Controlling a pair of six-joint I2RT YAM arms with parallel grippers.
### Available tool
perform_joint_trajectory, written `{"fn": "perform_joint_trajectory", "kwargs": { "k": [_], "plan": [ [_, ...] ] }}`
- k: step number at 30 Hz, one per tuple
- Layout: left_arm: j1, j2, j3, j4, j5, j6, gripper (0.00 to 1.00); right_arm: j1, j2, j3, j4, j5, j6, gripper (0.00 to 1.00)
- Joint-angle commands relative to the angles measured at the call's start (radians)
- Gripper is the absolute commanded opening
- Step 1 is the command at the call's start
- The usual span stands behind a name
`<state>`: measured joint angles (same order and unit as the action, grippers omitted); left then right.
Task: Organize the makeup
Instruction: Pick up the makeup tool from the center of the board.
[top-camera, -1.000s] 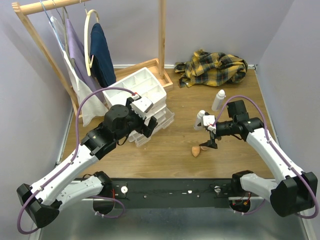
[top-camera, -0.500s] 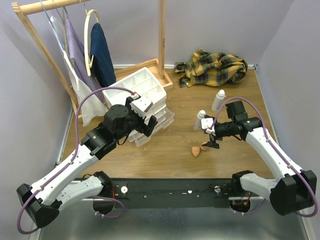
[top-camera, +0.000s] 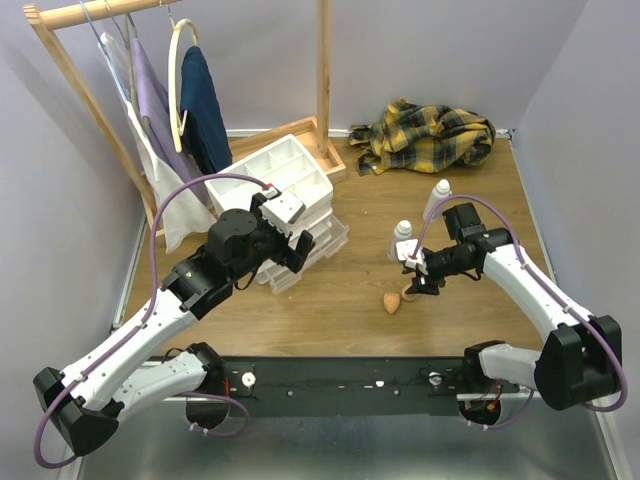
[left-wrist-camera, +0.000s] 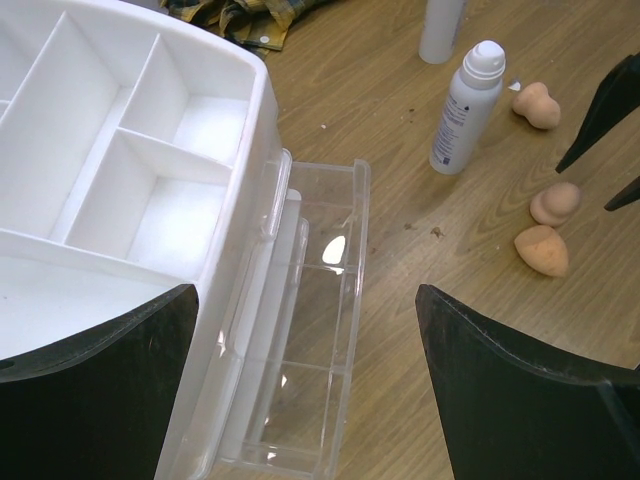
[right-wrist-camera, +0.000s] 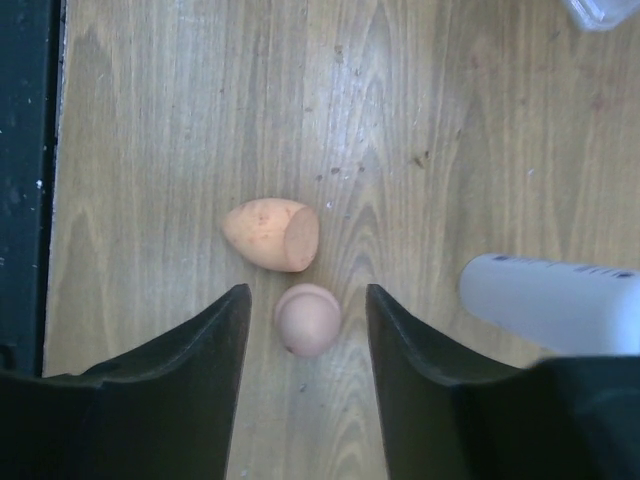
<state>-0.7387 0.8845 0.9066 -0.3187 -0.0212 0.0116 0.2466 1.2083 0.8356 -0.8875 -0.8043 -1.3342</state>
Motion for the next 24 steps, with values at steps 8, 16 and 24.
{"fn": "perform_joint_trajectory", "kwargs": {
  "k": [8,16,24],
  "plan": [
    [0.007,-0.015,-0.008,0.02,-0.017,0.004,0.99,-0.004,0.049,-0.015,0.032,0.146,0.029,0.54],
    [0.005,-0.013,-0.008,0.018,-0.016,0.004,0.99,-0.004,0.111,-0.044,0.075,0.185,0.046,0.51],
    [0.007,-0.024,-0.009,0.023,-0.014,0.004,0.99,0.016,0.181,-0.024,0.033,0.171,0.047,0.3]
  ]
}}
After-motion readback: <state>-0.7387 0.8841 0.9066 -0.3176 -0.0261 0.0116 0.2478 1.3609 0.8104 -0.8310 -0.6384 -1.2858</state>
